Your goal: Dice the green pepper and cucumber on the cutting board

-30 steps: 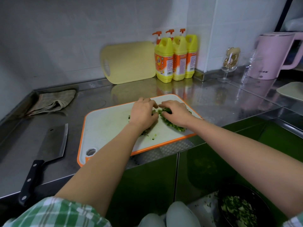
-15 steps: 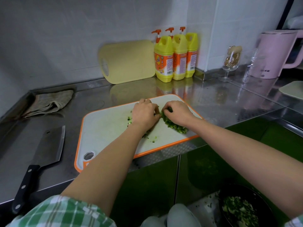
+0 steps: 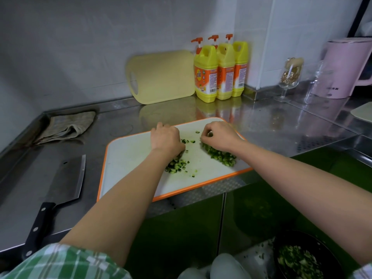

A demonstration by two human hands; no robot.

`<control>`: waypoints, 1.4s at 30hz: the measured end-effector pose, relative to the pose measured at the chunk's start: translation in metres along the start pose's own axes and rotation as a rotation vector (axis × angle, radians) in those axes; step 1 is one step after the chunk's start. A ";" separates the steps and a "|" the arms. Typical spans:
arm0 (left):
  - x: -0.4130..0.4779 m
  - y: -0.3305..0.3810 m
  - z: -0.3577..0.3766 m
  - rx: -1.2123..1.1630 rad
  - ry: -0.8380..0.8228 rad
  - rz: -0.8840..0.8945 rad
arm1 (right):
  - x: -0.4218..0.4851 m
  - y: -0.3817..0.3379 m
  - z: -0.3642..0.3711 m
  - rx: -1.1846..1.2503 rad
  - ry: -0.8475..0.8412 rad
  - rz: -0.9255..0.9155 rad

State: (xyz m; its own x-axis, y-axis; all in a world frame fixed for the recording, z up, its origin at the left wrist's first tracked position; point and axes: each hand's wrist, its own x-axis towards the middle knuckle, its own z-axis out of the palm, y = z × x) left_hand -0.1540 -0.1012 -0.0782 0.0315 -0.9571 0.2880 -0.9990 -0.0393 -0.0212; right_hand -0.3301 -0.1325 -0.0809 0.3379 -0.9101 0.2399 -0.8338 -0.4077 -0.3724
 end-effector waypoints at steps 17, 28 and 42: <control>-0.001 -0.032 0.018 -0.550 0.012 -0.083 | 0.021 -0.051 0.007 0.027 -0.194 0.036; -0.029 -0.036 0.013 -0.684 0.013 -0.108 | 0.001 -0.071 0.019 0.135 -0.219 0.115; -0.057 -0.050 0.016 -1.022 0.117 -0.274 | -0.020 -0.104 0.052 0.314 -0.184 0.067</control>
State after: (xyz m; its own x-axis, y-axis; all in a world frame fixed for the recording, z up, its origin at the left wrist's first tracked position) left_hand -0.1052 -0.0488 -0.1093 0.3102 -0.9165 0.2525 -0.5125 0.0625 0.8564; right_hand -0.2275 -0.0759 -0.0938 0.3841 -0.9219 0.0509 -0.6915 -0.3238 -0.6458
